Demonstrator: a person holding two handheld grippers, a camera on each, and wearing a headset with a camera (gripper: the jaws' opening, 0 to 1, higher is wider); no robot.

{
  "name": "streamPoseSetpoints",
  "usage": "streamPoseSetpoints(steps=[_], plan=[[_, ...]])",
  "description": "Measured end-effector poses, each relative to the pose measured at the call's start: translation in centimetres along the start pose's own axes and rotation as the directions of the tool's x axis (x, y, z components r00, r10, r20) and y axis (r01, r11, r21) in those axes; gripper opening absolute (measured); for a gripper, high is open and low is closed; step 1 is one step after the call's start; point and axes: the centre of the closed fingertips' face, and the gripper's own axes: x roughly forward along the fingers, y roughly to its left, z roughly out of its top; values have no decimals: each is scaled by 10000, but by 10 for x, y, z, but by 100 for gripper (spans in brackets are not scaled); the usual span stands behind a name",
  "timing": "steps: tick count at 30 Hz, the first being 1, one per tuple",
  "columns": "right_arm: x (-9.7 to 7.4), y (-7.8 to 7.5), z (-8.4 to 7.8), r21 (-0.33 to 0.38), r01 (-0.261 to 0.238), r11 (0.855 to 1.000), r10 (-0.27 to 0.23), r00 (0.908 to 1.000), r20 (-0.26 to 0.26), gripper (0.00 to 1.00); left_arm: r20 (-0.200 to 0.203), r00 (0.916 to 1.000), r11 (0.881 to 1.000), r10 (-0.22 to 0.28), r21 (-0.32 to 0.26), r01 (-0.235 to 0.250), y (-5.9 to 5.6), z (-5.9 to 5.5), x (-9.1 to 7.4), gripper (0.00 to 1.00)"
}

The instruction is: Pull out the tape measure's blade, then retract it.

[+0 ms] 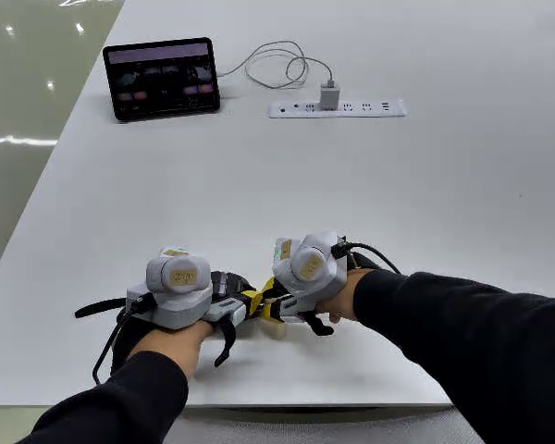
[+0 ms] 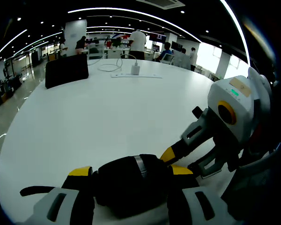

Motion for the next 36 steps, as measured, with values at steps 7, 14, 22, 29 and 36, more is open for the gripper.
streamPoseSetpoints(steps=[7, 14, 22, 29, 36], plan=[[1, 0, 0, -4, 150, 9999, -150, 9999, 16, 12, -63, 9999, 10000, -94, -27, 94, -1, 0, -1, 61], [0, 1, 0, 27, 249, 9997, -249, 9997, -72, 12, -145, 9993, 9992, -357, -189, 354, -3, 1, -2, 63], [-11, -4, -5, 393, 406, 9984, -402, 9992, -86, 20, -301, 9982, 9970, -519, -587, 501, 0, -2, -3, 64], [-21, -6, -3, 871, 493, 9950, -507, 9986, 141, 25, -300, 9939, 9939, -1060, -324, 1050, -6, 1, -2, 90], [-30, -2, -4, 959, 492, 9942, -510, 9986, 164, 34, 61, 9942, 9941, -1071, 153, 1070, 2, 10, -5, 100]])
